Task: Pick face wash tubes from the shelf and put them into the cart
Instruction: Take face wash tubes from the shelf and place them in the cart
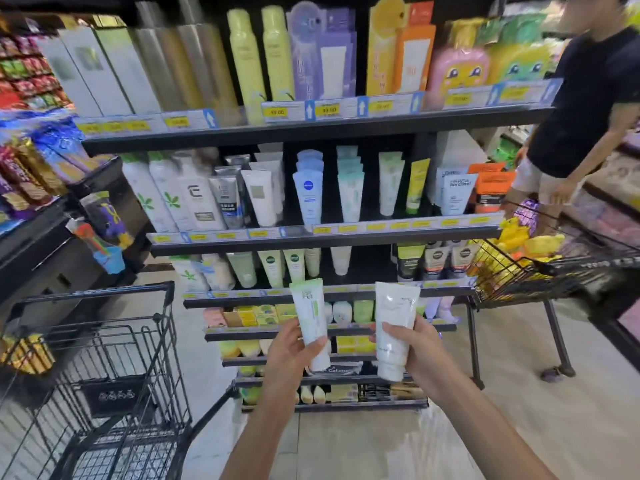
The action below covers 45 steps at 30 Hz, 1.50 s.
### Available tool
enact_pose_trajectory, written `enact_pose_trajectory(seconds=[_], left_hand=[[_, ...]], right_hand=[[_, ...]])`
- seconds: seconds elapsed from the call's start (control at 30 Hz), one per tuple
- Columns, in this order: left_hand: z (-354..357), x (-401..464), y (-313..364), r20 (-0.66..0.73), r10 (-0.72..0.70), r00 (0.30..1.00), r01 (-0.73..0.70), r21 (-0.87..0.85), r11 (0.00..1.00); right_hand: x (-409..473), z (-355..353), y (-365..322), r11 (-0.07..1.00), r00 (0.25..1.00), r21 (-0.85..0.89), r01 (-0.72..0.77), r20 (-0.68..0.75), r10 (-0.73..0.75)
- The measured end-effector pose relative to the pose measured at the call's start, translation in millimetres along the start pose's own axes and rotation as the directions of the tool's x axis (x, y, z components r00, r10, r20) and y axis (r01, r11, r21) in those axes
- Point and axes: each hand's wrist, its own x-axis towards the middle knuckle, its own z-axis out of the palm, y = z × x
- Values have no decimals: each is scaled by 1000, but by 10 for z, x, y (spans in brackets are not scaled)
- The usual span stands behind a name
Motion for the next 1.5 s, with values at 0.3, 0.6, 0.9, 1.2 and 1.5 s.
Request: enact_pose_trajectory(seconds=[0.3, 0.6, 0.9, 1.2, 1.5], left_hand=[[381, 644, 88, 63, 55, 996, -57, 25, 998], [1119, 1441, 607, 156, 220, 963, -239, 120, 963], [1998, 2084, 1155, 102, 421, 901, -434, 204, 878], [2295, 2644, 974, 17, 427, 904, -381, 483, 788], [2334, 2716, 887, -10, 410, 912, -294, 680, 672]], right_hand=[[437, -151, -325, 996, 998, -74, 52, -35, -54], [922, -358, -894, 976, 971, -64, 210, -100, -216], [1194, -699, -1223, 963, 957, -53, 265, -110, -270], [1277, -1085, -1493, 961, 961, -100, 259, -75, -267], [1420, -1231, -1620, 974, 979, -104, 201, -2, -203]])
